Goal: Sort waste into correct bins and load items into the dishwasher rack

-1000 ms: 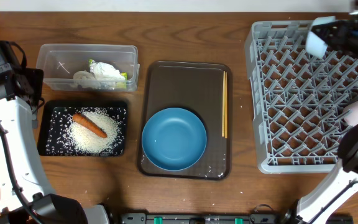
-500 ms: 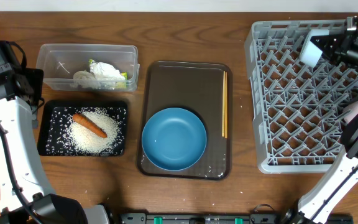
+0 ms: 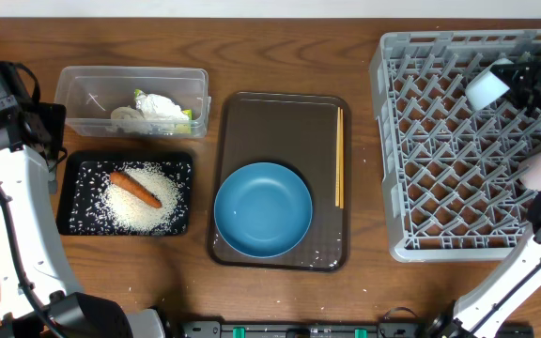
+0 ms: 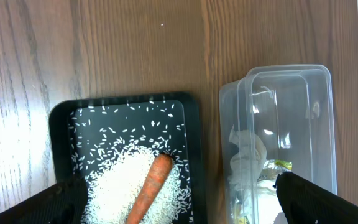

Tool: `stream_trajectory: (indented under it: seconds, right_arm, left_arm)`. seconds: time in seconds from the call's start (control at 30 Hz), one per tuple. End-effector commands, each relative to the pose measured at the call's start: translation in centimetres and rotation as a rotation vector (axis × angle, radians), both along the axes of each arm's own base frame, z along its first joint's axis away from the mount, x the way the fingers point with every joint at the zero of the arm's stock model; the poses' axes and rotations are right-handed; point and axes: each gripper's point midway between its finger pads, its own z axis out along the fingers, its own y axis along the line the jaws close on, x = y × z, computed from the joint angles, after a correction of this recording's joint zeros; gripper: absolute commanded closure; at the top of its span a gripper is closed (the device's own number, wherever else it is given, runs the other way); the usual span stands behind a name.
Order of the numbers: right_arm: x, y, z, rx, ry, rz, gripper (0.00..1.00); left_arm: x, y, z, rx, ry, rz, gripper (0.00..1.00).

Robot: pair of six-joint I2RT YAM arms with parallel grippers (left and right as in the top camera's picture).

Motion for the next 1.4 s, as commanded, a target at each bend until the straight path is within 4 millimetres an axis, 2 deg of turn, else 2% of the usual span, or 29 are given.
stream_trajectory:
  seconds: [0.0, 0.1, 0.17, 0.23, 0.27, 0.37, 0.43, 0.5, 0.57, 0.67, 0.8, 0.97, 1.07, 1.17, 1.2, 1.23, 1.37]
  right_arm:
    - [-0.6, -1.5, -0.7, -0.095, 0.076, -0.059, 0.76]
    - [-1.2, -1.9, 0.2, -0.163, 0.109, -0.087, 0.75]
    - [-1.9, -2.2, 1.5, -0.223, 0.124, -0.109, 0.74]
    - [-2.7, -2.3, 2.9, -0.288, 0.138, -0.133, 0.62]
    - [-3.2, -2.4, 3.9, -0.332, 0.147, -0.150, 0.53]
    - [-4.8, -2.6, 6.6, -0.455, 0.162, -0.197, 0.39]
    - [-6.1, -2.7, 8.7, -0.537, 0.168, -0.240, 0.34]
    - [-7.3, -2.6, 10.7, -0.607, 0.160, -0.275, 0.34]
    - [-8.4, -2.3, 12.9, -0.673, 0.142, -0.309, 0.26]
    - [-9.7, -0.9, 15.6, -0.730, 0.103, -0.327, 0.20]
    - [-10.7, 2.9, 18.1, -0.749, 0.031, -0.277, 0.20]
    - [-10.9, 8.4, 18.9, -0.798, -0.018, -0.167, 0.21]
    - [-10.9, 13.2, 18.3, -0.830, -0.036, -0.048, 0.21]
    - [-11.0, 19.1, 17.0, -0.875, -0.059, 0.100, 0.22]
    - [-11.1, 20.3, 16.6, -0.883, -0.065, 0.130, 0.21]
    - [-11.5, 23.3, 15.8, -0.902, -0.089, 0.218, 0.22]
    - [-13.3, 31.2, 13.5, -0.923, -0.147, 0.455, 0.23]
  left_arm:
    - [-0.1, 0.2, -0.2, 0.002, 0.012, 0.002, 0.01]
    - [-0.1, 0.2, -0.2, 0.002, 0.012, 0.002, 0.01]
    - [-0.1, 0.2, -0.2, 0.002, 0.012, 0.002, 0.01]
    - [-0.1, 0.2, -0.2, 0.002, 0.012, 0.002, 0.01]
    - [-0.1, 0.2, -0.2, 0.002, 0.012, 0.002, 0.01]
    - [-0.1, 0.2, -0.2, 0.002, 0.012, 0.002, 0.01]
    - [-0.1, 0.2, -0.2, 0.002, 0.012, 0.002, 0.01]
    - [-0.1, 0.2, -0.2, 0.002, 0.012, 0.002, 0.01]
    - [-0.1, 0.2, -0.2, 0.002, 0.012, 0.002, 0.01]
    - [-0.1, 0.2, -0.2, 0.002, 0.012, 0.002, 0.01]
    - [-0.1, 0.2, -0.2, 0.002, 0.012, 0.002, 0.01]
    - [-0.1, 0.2, -0.2, 0.002, 0.012, 0.002, 0.01]
    - [-0.1, 0.2, -0.2, 0.002, 0.012, 0.002, 0.01]
    - [-0.1, 0.2, -0.2, 0.002, 0.012, 0.002, 0.01]
    - [-0.1, 0.2, -0.2, 0.002, 0.012, 0.002, 0.01]
    - [-0.1, 0.2, -0.2, 0.002, 0.012, 0.002, 0.01]
    - [-0.1, 0.2, -0.2, 0.002, 0.012, 0.002, 0.01]
